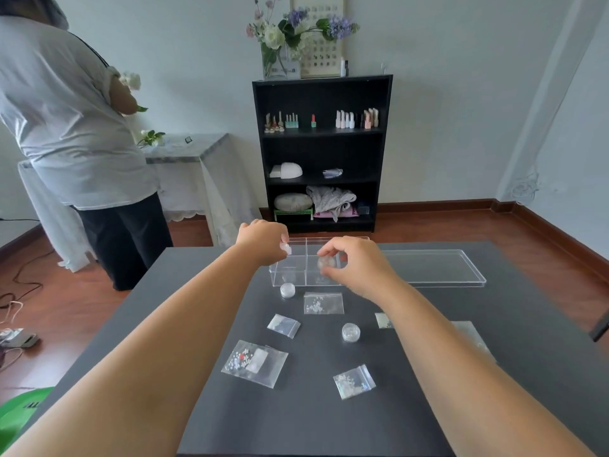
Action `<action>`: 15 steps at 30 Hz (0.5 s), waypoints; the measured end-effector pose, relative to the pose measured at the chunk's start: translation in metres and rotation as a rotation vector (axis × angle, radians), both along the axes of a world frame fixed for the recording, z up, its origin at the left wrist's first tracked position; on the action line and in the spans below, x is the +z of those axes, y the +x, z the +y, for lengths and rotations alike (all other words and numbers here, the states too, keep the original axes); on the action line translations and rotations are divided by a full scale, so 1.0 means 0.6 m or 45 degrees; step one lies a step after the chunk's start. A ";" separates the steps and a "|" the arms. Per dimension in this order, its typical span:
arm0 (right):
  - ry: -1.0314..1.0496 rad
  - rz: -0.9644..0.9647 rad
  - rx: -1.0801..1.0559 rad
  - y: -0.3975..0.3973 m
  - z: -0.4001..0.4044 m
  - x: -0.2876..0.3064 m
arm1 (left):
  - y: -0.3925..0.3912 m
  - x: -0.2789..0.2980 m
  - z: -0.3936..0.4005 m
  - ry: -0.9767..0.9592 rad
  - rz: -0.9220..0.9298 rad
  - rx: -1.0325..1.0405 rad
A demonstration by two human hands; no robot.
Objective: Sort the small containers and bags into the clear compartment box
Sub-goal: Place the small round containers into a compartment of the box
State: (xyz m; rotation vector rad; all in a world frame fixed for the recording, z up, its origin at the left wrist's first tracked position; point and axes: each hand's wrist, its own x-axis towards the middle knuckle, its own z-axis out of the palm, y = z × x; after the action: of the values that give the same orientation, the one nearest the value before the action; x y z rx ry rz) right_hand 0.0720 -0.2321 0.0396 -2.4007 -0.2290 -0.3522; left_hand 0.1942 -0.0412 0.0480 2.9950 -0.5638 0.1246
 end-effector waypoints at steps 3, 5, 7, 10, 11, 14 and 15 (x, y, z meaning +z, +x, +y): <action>0.042 -0.068 -0.035 0.006 -0.003 -0.025 | 0.015 -0.012 -0.017 0.175 -0.029 -0.006; 0.059 -0.092 -0.067 0.009 -0.009 -0.042 | 0.019 -0.018 -0.029 0.302 -0.067 -0.009; 0.054 -0.101 -0.090 0.011 -0.015 -0.058 | 0.023 -0.025 -0.037 0.394 -0.081 -0.007; 0.048 -0.109 -0.108 0.012 -0.021 -0.076 | 0.031 -0.034 -0.043 0.402 -0.066 0.011; 0.055 -0.108 -0.110 0.012 -0.022 -0.079 | 0.033 -0.036 -0.045 0.385 -0.061 0.023; 0.062 -0.127 -0.114 0.013 -0.023 -0.087 | 0.034 -0.041 -0.046 0.366 -0.094 0.063; 0.052 -0.141 -0.116 0.014 -0.023 -0.089 | 0.034 -0.042 -0.046 0.372 -0.118 0.072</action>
State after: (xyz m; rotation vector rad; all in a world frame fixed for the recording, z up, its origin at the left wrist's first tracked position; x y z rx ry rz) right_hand 0.0804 -0.2461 -0.0135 -2.3592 -0.1611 -0.5277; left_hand 0.2144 -0.0689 0.0229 3.3049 -0.5491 0.2024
